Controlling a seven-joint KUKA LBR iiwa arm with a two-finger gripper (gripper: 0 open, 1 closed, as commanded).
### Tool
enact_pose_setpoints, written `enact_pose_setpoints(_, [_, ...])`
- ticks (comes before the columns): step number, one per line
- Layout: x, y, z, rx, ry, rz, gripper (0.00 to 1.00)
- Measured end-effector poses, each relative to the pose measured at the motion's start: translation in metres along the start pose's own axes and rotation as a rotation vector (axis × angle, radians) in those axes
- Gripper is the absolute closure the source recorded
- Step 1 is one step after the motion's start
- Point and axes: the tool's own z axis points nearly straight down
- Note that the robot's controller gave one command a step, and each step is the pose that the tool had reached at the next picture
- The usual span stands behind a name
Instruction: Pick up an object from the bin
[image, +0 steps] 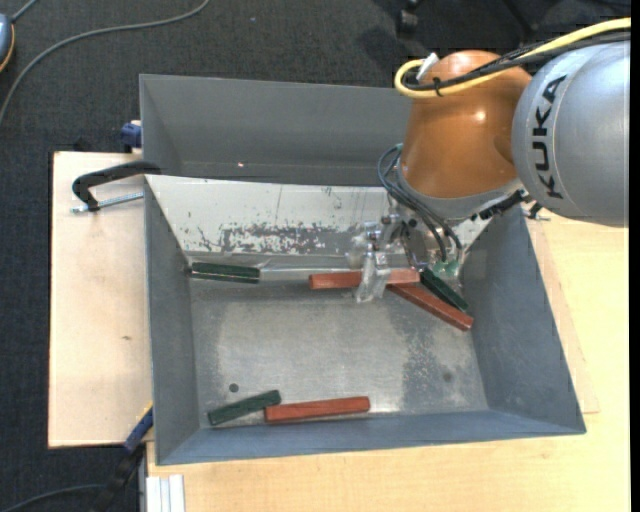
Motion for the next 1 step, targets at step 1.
enact_pose_setpoints(1, [0.0251, 0.0390, 0.0003, -0.004, 0.013, -0.391, 1.00])
